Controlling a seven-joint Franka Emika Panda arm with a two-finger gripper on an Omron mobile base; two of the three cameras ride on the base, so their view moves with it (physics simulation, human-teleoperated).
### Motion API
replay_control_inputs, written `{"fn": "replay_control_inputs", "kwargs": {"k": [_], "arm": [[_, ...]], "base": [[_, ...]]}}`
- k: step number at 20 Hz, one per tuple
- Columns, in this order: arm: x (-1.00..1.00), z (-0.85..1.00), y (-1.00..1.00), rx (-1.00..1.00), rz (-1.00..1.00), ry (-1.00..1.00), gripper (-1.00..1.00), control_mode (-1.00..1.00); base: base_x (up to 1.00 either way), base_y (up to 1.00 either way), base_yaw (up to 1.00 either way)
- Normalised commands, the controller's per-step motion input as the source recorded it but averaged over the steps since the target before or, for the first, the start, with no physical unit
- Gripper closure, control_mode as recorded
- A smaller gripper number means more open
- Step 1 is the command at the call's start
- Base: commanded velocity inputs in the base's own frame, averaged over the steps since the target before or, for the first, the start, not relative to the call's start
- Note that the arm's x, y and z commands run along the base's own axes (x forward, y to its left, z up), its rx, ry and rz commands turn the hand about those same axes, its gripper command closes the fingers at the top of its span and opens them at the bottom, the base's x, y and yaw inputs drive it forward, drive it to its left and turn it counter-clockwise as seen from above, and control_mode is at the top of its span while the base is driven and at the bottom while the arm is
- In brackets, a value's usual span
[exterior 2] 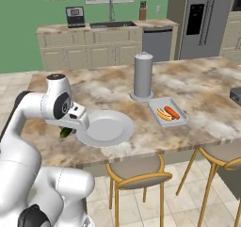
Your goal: Place one cooked food and one vegetable from the large plate to each tupperware container.
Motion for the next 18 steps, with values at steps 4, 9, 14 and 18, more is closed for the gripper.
{"fn": "replay_control_inputs", "kwargs": {"k": [4,9,14,18], "arm": [[-0.01,-0.24,-0.68,-0.05,0.03,0.0,1.0,-1.0],[-0.02,0.01,-0.51,0.1,0.11,-0.01,1.0,-1.0],[0.0,0.0,0.0,0.0,0.0,0.0,1.0,-1.0],[-0.03,0.0,0.0,0.0,0.0,0.0,1.0,1.0]], "base": [[0.0,0.0,0.0],[0.0,0.0,0.0],[0.0,0.0,0.0],[-0.31,-0.04,0.0]]}}
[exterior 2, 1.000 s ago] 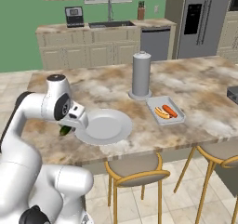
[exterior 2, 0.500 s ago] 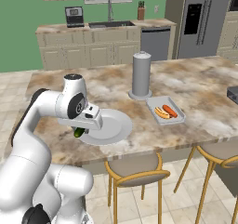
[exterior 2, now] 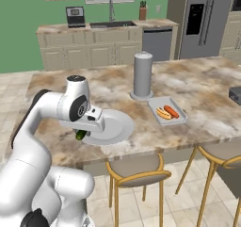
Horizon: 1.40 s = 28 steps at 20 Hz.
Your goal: Place one cooked food and one vegetable from the large plate to each tupperware container.
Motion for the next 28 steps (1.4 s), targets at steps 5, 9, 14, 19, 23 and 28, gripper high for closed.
{"fn": "replay_control_inputs", "kwargs": {"k": [5,9,14,19,23,28], "arm": [[0.0,0.0,0.0,0.0,0.0,0.0,1.0,1.0],[0.0,0.0,0.0,0.0,0.0,0.0,1.0,1.0],[0.0,0.0,0.0,0.0,0.0,0.0,1.0,1.0],[0.0,0.0,0.0,0.0,0.0,0.0,1.0,1.0],[0.0,0.0,0.0,0.0,0.0,0.0,1.0,1.0],[0.0,0.0,0.0,0.0,0.0,0.0,1.0,1.0]], "base": [[-0.58,-0.54,-0.06],[0.0,-1.0,-0.17],[0.0,-1.0,-0.13],[0.2,-1.0,-0.14],[0.7,-1.0,-0.14],[0.93,-1.0,-0.1]]}}
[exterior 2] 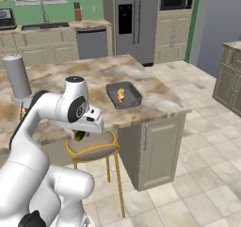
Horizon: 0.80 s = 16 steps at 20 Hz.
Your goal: Place one cooked food and one vegetable from the large plate to each tupperware container.
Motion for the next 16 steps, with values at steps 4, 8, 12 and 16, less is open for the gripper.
{"fn": "replay_control_inputs", "kwargs": {"k": [4,8,12,16], "arm": [[0.0,0.0,0.0,0.0,0.0,0.0,1.0,1.0],[0.0,0.0,0.0,0.0,0.0,0.0,1.0,1.0],[0.0,0.0,0.0,0.0,0.0,0.0,1.0,1.0],[0.0,0.0,0.0,0.0,0.0,0.0,1.0,1.0]], "base": [[0.85,-1.0,-0.01],[0.83,-0.99,0.25],[0.61,-0.9,0.5],[0.53,-0.73,0.65]]}}
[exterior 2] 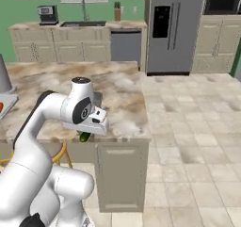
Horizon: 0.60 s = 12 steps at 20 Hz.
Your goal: Place one cooked food and one vegetable from the large plate to each tupperware container.
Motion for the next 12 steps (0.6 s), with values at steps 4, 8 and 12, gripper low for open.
{"fn": "replay_control_inputs", "kwargs": {"k": [4,8,12], "arm": [[0.0,0.0,0.0,0.0,0.0,0.0,1.0,1.0],[0.0,0.0,0.0,0.0,0.0,0.0,1.0,1.0],[0.0,0.0,0.0,0.0,0.0,0.0,1.0,1.0]], "base": [[0.44,-0.47,0.67],[0.28,-0.03,0.54],[0.23,-0.04,0.34]]}}
